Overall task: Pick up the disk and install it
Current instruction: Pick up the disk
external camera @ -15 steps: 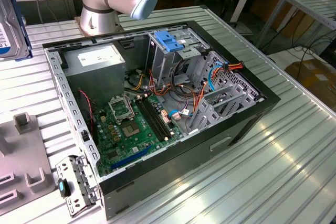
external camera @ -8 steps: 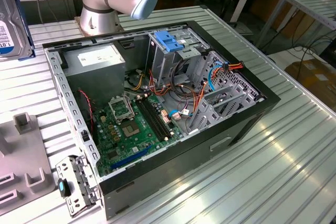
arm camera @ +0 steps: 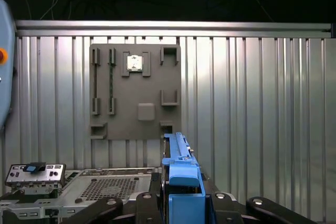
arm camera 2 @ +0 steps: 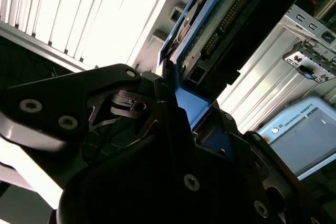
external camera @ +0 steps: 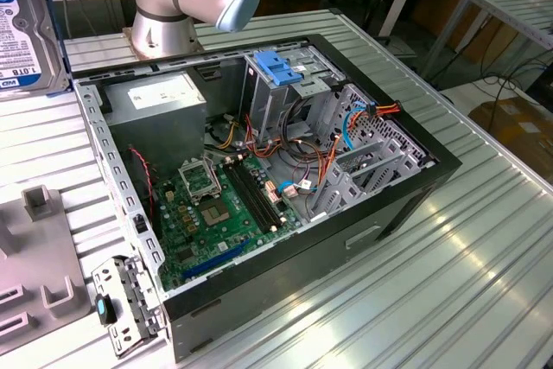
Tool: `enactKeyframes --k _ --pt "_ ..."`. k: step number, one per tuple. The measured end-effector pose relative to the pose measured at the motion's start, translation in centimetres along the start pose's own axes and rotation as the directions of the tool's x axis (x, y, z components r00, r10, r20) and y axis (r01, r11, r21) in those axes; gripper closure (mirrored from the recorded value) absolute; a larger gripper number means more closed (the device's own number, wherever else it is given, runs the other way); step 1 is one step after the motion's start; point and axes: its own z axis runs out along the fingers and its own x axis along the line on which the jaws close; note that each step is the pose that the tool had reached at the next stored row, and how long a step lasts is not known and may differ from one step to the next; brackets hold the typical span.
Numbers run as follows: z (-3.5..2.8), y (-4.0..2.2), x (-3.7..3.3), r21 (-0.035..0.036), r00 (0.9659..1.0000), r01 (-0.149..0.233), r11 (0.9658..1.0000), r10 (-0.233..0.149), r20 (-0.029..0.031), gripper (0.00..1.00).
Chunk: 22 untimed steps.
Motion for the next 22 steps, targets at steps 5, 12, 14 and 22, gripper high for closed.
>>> enactKeyframes --k 5,12,14,22 --pt "-0.01 -0.59 -0.01 -0.0001 1.0 0.0 1.0 0.0 -0.0001 0.63" --pt "-0.01 -1.41 -0.02 -0.0001 1.0 0.0 1.0 0.0 -0.0001 0.63" --pt "-0.01 -1.65 -0.03 -0.0001 1.0 0.0 1.0 0.0 0.0 0.63" --pt "-0.02 -2.58 -0.04 -0.0001 1.0 0.0 1.0 0.0 0.0 0.63"
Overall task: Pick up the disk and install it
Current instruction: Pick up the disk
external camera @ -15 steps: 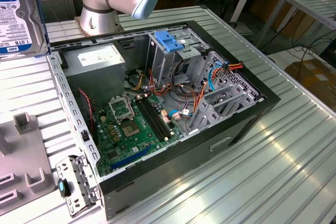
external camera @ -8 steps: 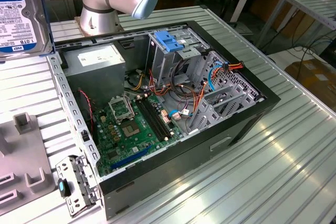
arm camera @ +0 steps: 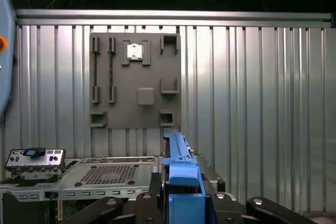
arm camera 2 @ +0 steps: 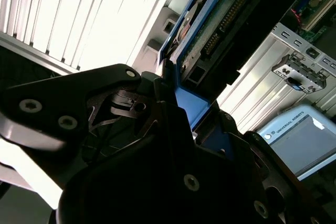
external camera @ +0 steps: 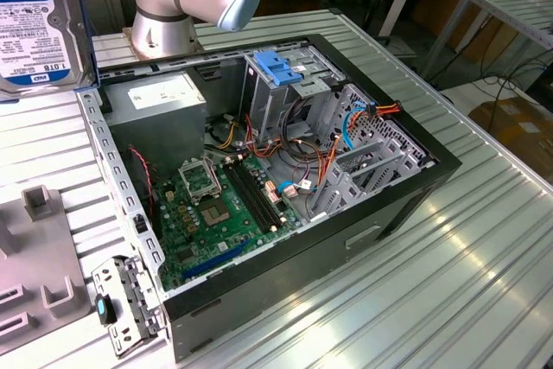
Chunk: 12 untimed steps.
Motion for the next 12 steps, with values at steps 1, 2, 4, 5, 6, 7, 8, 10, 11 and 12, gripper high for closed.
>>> enactKeyframes --k 1,2,4,5,6,7,8,10,11,12 --pt "0.0 -0.09 0.0 0.0 1.0 0.0 1.0 0.0 0.0 0.63" --pt "0.0 -0.25 0.0 0.0001 1.0 0.0 1.0 0.0 0.0 0.63" --pt "0.0 -0.49 -0.01 0.0 1.0 0.0 1.0 0.0 0.0 0.63" --pt "0.0 -0.63 -0.01 0.0001 1.0 0.0 1.0 0.0 0.0001 0.63" --pt "0.0 -0.74 -0.01 0.0001 1.0 0.0 1.0 0.0 0.0 0.63" --pt "-0.01 -0.9 -0.01 0.0 1.0 0.0 1.0 0.0 0.0 0.63" --pt "-0.01 -1.0 -0.02 0.0 1.0 0.0 1.0 0.0 0.0 0.63" --pt "-0.01 -1.42 -0.02 0.0 1.0 0.0 1.0 0.0 0.0 0.63" --pt "-0.01 -1.53 -0.02 0.0 1.0 0.0 1.0 0.0 0.0 0.63" --pt "-0.01 -1.63 -0.02 0.0001 1.0 0.0 1.0 0.0 0.0 0.63"
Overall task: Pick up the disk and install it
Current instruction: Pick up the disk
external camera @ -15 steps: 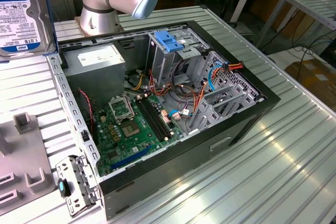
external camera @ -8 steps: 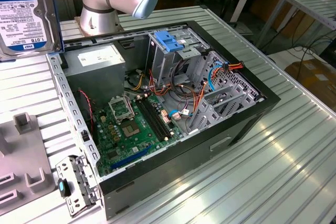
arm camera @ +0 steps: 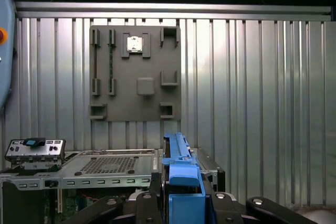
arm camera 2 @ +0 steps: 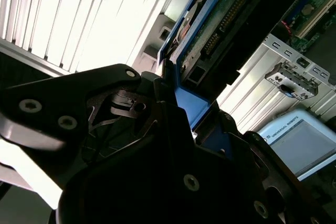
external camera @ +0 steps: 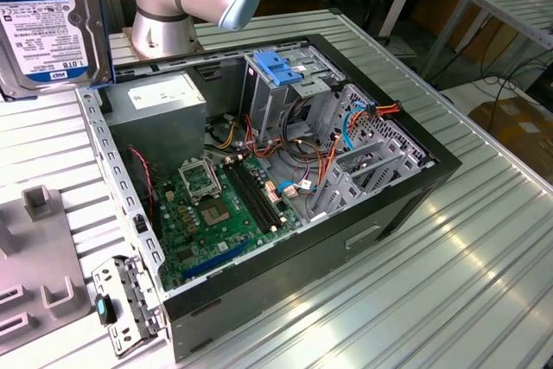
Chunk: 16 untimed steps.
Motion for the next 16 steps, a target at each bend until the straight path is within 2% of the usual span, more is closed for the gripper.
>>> enactKeyframes --k 16 --pt "-0.01 -2.06 -0.03 0.0 1.0 0.0 1.0 0.0 0.0 0.63"
